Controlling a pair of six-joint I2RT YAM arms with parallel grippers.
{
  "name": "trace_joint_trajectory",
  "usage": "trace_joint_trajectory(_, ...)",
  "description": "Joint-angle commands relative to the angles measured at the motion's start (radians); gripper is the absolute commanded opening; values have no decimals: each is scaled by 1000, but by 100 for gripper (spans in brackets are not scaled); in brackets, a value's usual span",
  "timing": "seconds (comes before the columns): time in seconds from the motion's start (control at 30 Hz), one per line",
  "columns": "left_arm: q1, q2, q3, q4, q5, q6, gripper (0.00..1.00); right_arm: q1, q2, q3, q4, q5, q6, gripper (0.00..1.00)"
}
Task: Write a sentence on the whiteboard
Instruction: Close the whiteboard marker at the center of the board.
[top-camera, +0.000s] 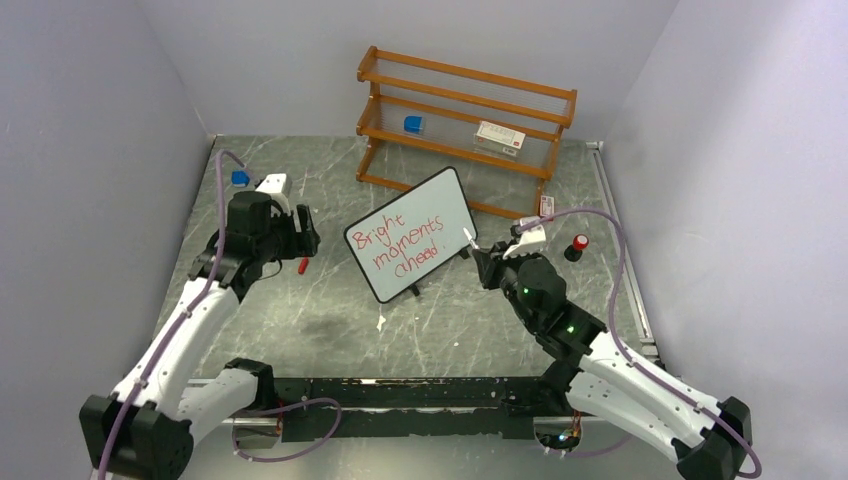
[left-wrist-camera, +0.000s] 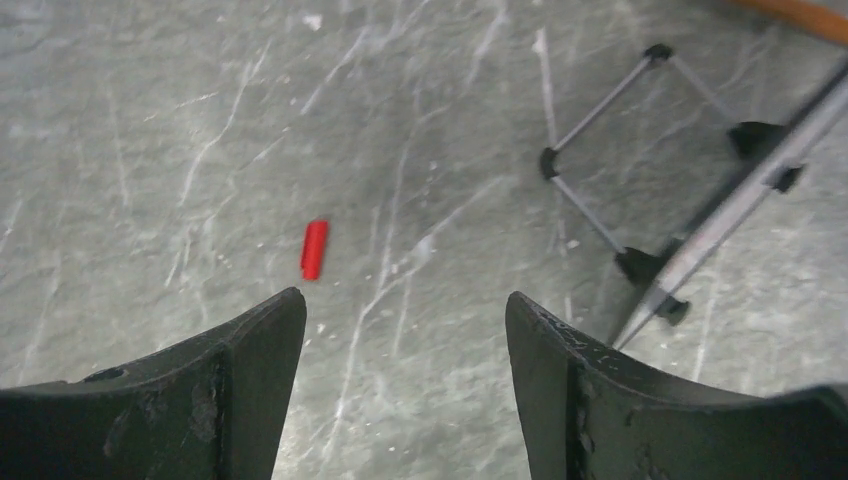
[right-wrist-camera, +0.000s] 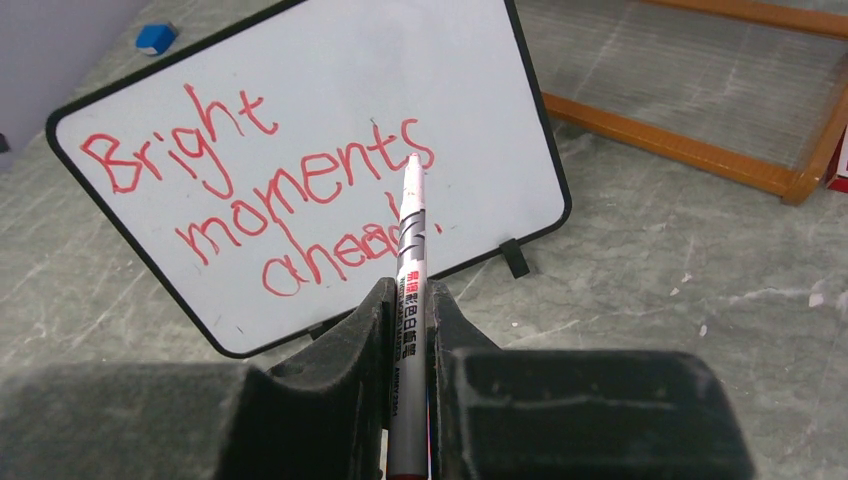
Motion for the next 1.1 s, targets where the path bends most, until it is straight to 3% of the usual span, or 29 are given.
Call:
trace_joint_trajectory(0.0, 52, 105, 86, -101, -16, 49, 75, -7, -48, -14, 15, 13, 15, 0)
trace_joint_trajectory(0.33, 118, 406, 182, -128, 25, 144, 68, -5, -82, -23, 14, 24, 23, 0)
trace_joint_trajectory(0.67, 124, 673, 269, -139, 36, 212, 46, -6, -83, -28, 23, 30, 28, 0)
trace_joint_trajectory(0.83, 124, 751, 299, -146, 27, 236, 36, -6, -83, -29, 23, 28, 28, 0)
trace_joint_trajectory(1.07, 124, 799, 294, -153, 24, 248, 32, -4, -70, -30, 27, 26, 27, 0)
